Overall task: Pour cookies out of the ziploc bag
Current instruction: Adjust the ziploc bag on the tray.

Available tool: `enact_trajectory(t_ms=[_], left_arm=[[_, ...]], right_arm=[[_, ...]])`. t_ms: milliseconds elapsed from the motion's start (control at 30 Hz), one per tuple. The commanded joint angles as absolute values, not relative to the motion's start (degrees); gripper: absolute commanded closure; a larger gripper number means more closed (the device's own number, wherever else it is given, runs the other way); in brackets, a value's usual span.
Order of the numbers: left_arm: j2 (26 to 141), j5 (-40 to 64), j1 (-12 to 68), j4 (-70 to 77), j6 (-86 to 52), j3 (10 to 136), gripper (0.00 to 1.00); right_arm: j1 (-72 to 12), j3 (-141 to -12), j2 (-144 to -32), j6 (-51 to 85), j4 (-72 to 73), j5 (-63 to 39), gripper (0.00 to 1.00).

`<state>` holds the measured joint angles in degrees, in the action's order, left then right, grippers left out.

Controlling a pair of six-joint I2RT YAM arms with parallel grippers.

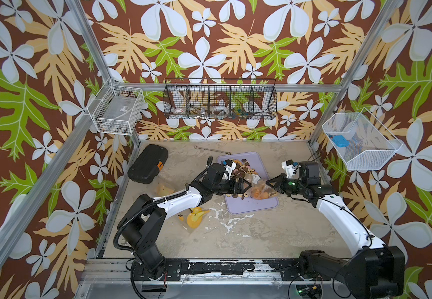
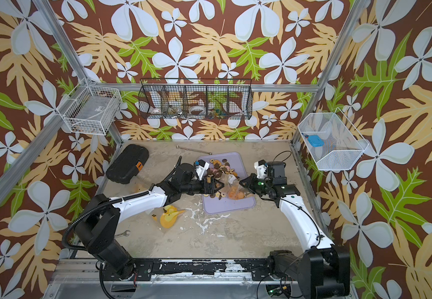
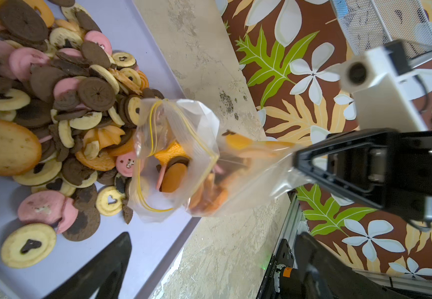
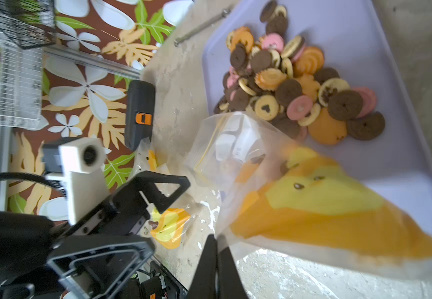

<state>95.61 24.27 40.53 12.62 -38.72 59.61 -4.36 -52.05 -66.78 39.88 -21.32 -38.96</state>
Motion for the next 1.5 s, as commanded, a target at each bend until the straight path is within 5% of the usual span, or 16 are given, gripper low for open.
enact_trajectory(t_ms=[0, 500, 700, 1033, 1467], left_arm=[[95.4, 24.5, 40.9, 13.3, -37.3, 60.1, 0.02], [97.8, 24.1, 42.5, 11.6, -34.5, 61.6, 0.04], [99.7, 22.1, 45.2, 9.8, -32.3, 63.3, 0.06], [99.7, 16.6, 49.9, 9.5, -29.6, 63.1, 0.08], [107.9, -5.5, 59.7, 3.7, -22.6, 71.5, 0.08]], right_arm=[[-4.4, -53.7, -64.7, 40.4, -22.4, -37.7, 1.0], [-4.3, -46.1, -75.7, 39.1, -14.5, -39.2, 1.0], [-3.4, -47.5, -74.6, 37.4, -17.2, -39.3, 0.7], [-0.4, -51.2, -68.5, 31.7, -27.0, -35.3, 0.03], [6.9, -44.7, -63.1, 30.1, -29.2, -35.4, 0.0]])
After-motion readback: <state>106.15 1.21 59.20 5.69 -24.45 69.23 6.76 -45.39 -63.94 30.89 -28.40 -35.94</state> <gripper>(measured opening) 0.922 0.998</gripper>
